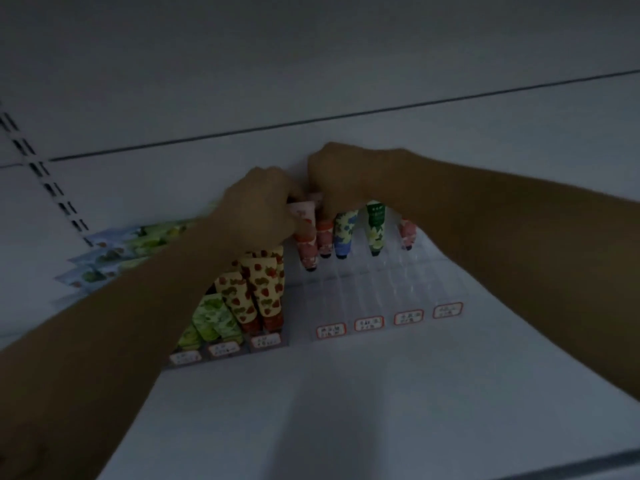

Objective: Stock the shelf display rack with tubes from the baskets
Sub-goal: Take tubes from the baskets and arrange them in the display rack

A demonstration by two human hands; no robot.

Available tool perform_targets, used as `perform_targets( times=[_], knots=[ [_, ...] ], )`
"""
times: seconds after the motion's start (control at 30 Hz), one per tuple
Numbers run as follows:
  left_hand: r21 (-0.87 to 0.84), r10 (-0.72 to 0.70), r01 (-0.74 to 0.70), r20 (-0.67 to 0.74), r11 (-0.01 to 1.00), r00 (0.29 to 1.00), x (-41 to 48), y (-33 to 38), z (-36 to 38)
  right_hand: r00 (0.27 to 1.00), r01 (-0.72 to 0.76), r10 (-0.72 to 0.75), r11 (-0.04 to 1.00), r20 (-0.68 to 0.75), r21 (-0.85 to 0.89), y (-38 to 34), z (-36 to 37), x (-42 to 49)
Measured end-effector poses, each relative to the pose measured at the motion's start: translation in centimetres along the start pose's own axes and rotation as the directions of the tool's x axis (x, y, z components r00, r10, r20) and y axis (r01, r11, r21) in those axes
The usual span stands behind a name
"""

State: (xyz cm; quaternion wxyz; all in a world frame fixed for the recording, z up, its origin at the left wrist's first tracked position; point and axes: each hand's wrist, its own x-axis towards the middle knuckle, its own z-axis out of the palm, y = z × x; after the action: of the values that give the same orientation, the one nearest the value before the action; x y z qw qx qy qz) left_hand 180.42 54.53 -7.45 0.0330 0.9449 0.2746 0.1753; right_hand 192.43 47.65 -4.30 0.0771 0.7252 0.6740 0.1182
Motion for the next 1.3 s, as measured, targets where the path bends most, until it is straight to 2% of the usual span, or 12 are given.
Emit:
perform_targets(
  times=[0.17,0.27,0.4,0.47,0.57,0.6,0.7,0.77,0.9,1.03,1.17,1.3],
  knots=[
    [-0.051,-0.044,0.044,-0.004,0.998,0.999,-0.5,-0.1,0.1,0.999,-0.035,0.039,0.991,-0.028,0.126,0.2,0.5,-0.5],
    [-0.033,-0.062,0.063,0.009,0.997,0.998,-0.8,0.0,0.2,0.986,-0.032,0.069,0.973,-0.154,0.228,0.0,1.4,-1.9],
    [0.08,-0.064,0.059,0.054,0.995,0.996,-0.6,0.4,-0.3,0.93,-0.027,0.098,0.979,-0.355,0.202,0.1,3.2,-3.9],
    [0.128,-0.054,0.044,0.082,0.991,0.995,-0.6,0.9,-0.7,0.852,-0.036,0.128,0.982,-0.508,0.188,0.1,4.4,-5.0],
    [0.222,0.016,-0.024,0.037,0.975,0.999,-0.9,1.5,-0.5,0.636,-0.082,0.223,0.971,-0.738,0.223,-1.0,6.1,-6.6],
    [0.291,0.046,-0.047,0.01,0.956,0.999,-1.0,1.8,-0.4,0.629,-0.098,0.235,0.97,-0.741,0.224,-1.6,6.6,-7.1],
    [0.488,0.071,-0.049,-0.025,0.871,0.997,-1.4,2.9,-0.2,0.852,-0.093,0.195,0.97,-0.486,0.225,-3.1,7.2,-7.6],
    [0.55,0.038,0.001,-0.059,0.835,0.998,-1.6,3.1,-0.2,0.917,-0.099,0.188,0.962,-0.353,0.255,-3.2,8.4,-7.3],
    [0.616,0.046,0.003,-0.064,0.788,0.997,-2.4,2.8,0.1,0.937,-0.144,0.235,0.933,-0.257,0.33,-3.4,9.8,-6.7],
    [0.539,-0.012,0.006,0.009,0.842,1.0,-2.0,3.5,-1.0,0.95,-0.172,0.253,0.914,-0.183,0.367,-3.1,10.1,-6.2],
    [0.619,0.055,-0.068,0.04,0.782,0.998,-1.4,3.7,-1.0,0.949,-0.213,0.291,0.875,-0.121,0.434,-3.2,10.0,-5.4],
    [0.594,0.059,-0.061,0.023,0.802,0.998,-1.0,4.6,-0.5,0.959,-0.205,0.27,0.865,-0.081,0.457,-2.8,9.6,-5.3]
  ],
)
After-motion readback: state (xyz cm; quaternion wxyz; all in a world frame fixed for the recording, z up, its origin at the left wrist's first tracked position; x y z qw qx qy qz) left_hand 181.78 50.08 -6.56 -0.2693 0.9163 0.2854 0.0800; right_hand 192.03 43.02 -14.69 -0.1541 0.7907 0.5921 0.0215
